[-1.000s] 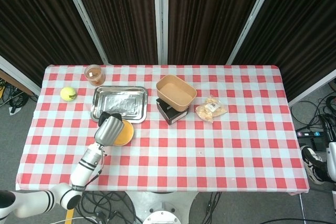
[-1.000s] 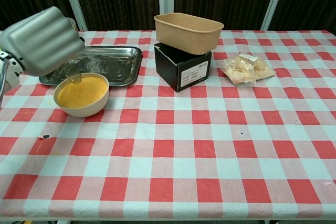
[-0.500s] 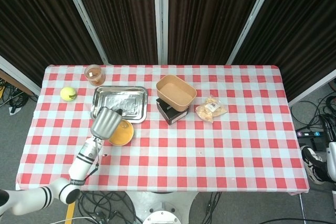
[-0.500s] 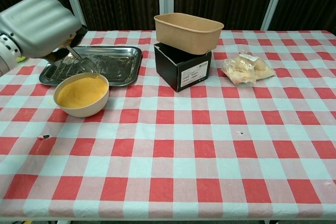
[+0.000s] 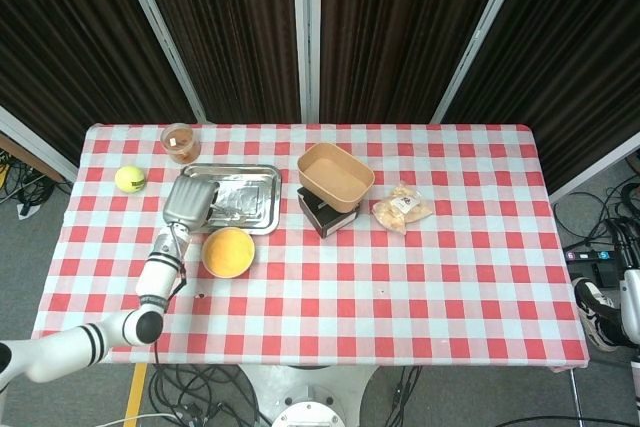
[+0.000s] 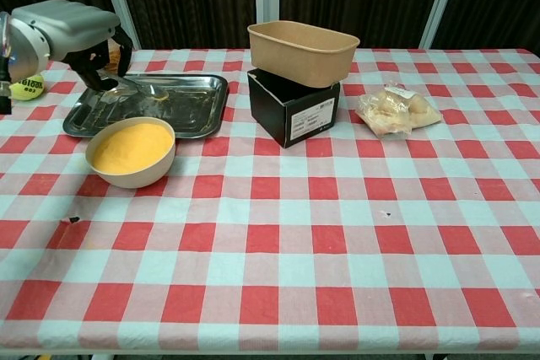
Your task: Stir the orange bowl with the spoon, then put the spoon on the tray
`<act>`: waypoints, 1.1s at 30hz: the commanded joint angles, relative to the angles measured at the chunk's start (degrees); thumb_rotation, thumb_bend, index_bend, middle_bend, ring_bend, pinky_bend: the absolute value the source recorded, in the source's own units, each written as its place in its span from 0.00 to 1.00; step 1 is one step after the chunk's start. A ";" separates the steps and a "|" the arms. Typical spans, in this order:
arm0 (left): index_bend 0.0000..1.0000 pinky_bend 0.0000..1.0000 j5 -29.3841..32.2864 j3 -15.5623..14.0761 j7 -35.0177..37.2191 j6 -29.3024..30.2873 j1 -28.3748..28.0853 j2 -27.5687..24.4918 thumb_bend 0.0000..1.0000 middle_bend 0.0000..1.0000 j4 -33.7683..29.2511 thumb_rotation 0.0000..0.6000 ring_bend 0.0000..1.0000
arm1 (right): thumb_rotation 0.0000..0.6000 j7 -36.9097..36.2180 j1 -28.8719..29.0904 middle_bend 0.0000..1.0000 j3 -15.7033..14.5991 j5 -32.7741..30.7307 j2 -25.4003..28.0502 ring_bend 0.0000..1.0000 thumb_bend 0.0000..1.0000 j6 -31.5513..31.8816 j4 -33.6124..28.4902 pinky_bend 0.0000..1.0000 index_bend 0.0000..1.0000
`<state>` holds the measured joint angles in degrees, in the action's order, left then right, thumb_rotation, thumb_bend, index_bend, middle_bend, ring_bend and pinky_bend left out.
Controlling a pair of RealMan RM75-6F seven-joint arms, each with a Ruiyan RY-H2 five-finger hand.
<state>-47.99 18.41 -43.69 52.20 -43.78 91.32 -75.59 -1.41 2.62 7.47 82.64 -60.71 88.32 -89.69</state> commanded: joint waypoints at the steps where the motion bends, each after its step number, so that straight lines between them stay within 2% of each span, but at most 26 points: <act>1: 0.55 1.00 8.32 1.17 -1.72 -4.40 -4.20 0.96 0.38 1.00 3.54 1.00 0.98 | 1.00 -0.07 0.00 0.12 0.01 -0.13 -0.02 0.00 0.16 -0.09 0.07 0.06 0.00; 8: 0.48 1.00 14.52 -1.14 -4.16 -4.87 -7.44 2.33 0.37 1.00 6.91 1.00 0.97 | 1.00 -0.33 -0.09 0.12 0.06 -0.40 -0.05 0.00 0.16 -0.11 0.23 0.06 0.00; 11: 0.39 1.00 14.96 -0.46 -1.30 -3.70 -6.90 1.18 0.36 0.99 5.57 1.00 0.97 | 1.00 -0.42 -0.14 0.12 0.06 -0.33 0.08 0.00 0.16 -0.04 0.18 0.06 0.00; 15: 0.33 1.00 10.60 -0.91 3.71 0.18 -3.77 -3.13 0.36 0.93 0.77 1.00 0.91 | 1.00 -0.57 -0.02 0.12 0.06 -0.42 0.47 0.00 0.15 -0.43 0.14 0.06 0.00; 19: 0.33 0.96 4.02 -2.97 9.89 6.09 2.28 -10.24 0.36 0.79 -6.77 1.00 0.74 | 1.00 -1.68 0.39 0.12 -0.27 -0.20 1.01 0.00 0.16 -1.72 0.06 0.07 0.00; 21: 0.33 0.86 1.36 -3.96 12.71 8.58 4.97 -12.84 0.33 0.71 -9.25 1.00 0.63 | 1.00 -2.50 0.59 0.11 -0.48 0.05 1.19 0.00 0.16 -2.31 0.09 0.07 0.00; 27: 0.33 0.45 -11.00 -9.63 22.11 17.24 13.96 -18.99 0.25 0.42 -13.20 1.00 0.35 | 1.00 -6.55 1.30 0.08 -1.51 2.03 1.91 0.00 0.16 -3.90 0.66 0.07 0.00; 30: 0.32 0.35 -17.26 -12.76 25.68 22.81 18.30 -20.17 0.22 0.34 -12.78 1.00 0.28 | 1.00 -7.78 1.34 0.06 -2.00 3.09 1.88 0.00 0.16 -3.77 1.12 0.06 0.00; 33: 0.32 0.30 -22.07 -15.31 29.17 28.41 22.67 -20.71 0.21 0.31 -12.34 1.00 0.26 | 1.00 -9.29 1.18 0.04 -2.87 4.36 1.80 0.00 0.16 -3.65 1.36 0.04 0.00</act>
<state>-65.81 6.27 -18.36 75.98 -24.68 72.10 -87.76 -10.20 3.86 4.97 86.56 -58.89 84.61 -88.48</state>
